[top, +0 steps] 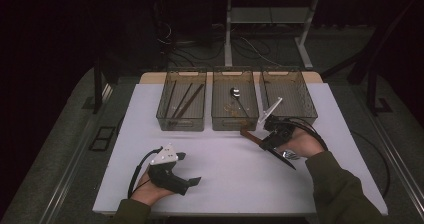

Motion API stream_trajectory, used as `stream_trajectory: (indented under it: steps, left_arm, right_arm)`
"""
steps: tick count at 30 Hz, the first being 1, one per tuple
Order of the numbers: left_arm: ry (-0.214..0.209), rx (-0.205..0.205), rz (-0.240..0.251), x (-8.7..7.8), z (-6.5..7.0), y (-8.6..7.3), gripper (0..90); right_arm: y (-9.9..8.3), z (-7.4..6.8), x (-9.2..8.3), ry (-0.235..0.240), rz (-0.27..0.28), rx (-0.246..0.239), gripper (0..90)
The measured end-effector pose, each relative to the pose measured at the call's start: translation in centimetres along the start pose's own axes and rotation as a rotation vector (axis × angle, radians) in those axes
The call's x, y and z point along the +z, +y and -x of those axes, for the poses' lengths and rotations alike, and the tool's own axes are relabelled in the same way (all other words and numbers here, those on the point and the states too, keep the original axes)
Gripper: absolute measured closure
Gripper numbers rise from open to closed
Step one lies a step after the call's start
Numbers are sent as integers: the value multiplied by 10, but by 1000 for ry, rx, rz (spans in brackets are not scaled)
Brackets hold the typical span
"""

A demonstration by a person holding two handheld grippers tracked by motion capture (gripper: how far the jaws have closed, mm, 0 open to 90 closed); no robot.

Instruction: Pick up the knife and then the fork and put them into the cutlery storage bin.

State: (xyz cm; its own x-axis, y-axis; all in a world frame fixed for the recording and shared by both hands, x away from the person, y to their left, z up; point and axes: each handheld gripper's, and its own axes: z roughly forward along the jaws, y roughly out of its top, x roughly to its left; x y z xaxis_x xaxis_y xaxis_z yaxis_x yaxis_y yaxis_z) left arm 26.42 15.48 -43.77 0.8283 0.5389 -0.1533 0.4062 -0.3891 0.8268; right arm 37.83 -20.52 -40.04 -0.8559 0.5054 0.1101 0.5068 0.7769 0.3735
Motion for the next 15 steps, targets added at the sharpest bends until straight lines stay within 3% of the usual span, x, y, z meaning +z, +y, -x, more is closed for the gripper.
stream_trajectory:
  steps: [11, 15]
  left_arm:
    - [0, 0, 0, 0, 0, 0, 2]
    - [1, 2, -3, 0, -1, 0, 2]
  right_arm:
    - [-13, 3, -14, 29, 127, 55, 767]
    - [-18, 6, -20, 40, 197, 76, 767]
